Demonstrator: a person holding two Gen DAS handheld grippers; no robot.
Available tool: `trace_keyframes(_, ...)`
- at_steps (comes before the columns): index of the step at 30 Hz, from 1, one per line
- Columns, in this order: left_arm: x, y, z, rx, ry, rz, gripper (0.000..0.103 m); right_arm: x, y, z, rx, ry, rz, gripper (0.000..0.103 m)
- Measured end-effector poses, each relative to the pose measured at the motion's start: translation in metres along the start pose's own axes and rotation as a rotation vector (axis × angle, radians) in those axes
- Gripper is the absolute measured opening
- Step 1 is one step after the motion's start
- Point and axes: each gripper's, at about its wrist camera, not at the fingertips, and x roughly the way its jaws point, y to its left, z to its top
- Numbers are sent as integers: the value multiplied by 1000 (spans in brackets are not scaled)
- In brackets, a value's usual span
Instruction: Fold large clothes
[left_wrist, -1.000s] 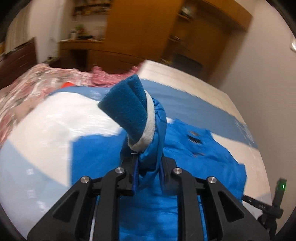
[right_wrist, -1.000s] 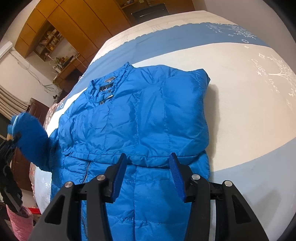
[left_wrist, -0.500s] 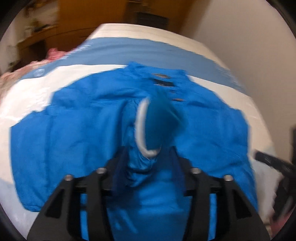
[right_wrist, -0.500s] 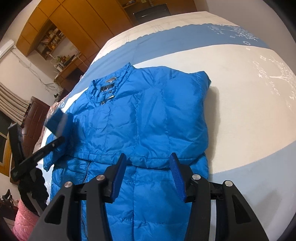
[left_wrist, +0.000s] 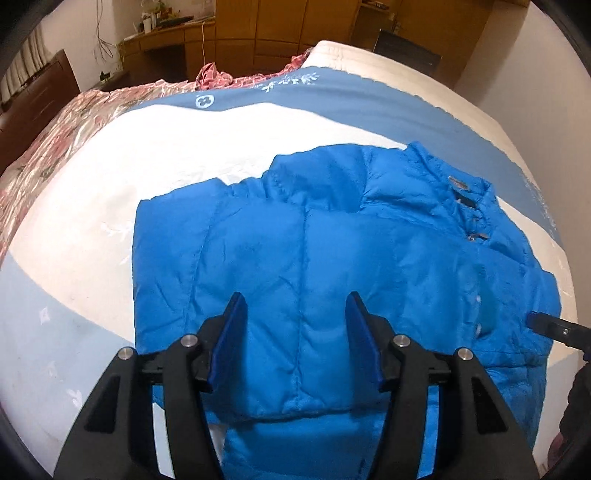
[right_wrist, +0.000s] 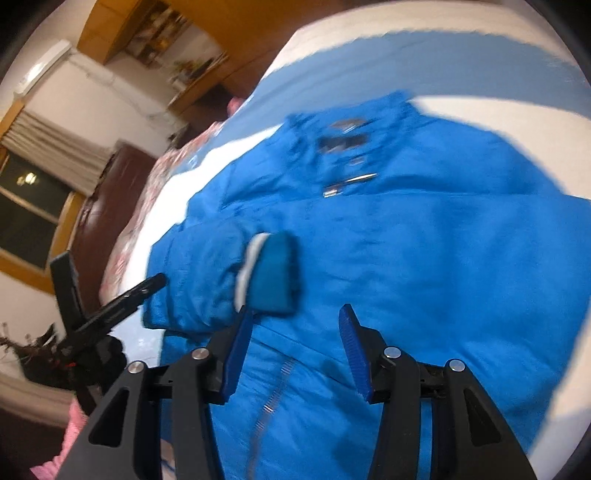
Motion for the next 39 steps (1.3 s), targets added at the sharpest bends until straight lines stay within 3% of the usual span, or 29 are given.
trace_keyframes(8, 17, -2, -4, 3, 12, 10, 56, 56, 0, 18, 47, 110, 61, 50)
trace_keyframes(10, 14, 0, -4, 1, 14, 14, 56, 59, 4, 20, 30, 117, 99, 15)
trace_keyframes(14, 2, 0, 1, -7, 5, 1, 56, 40, 10, 20, -7, 65, 108, 12)
trace_keyframes(17, -15, -5, 7, -2, -43, -15, 56, 7, 3, 19, 11, 3, 114, 12)
trace_keyframes(23, -36, -32, 15, 58, -108, -41, 56, -74, -36, 9, 60, -147, 25, 12)
trace_keyframes(29, -18, -66, 13, 121, -79, -54, 56, -135, -83, -14, 138, -248, -82, 12)
trace_keyframes(32, 3, -77, 11, 148, -36, -42, 56, -138, -102, -23, 171, -237, -119, 12)
trace_keyframes(35, 27, -82, 4, 163, 17, -9, 56, -114, -115, -32, 191, -189, -201, 12)
trace_keyframes(39, 43, -81, -6, 203, 12, 25, 58, -84, -130, -42, 209, -133, -255, 12)
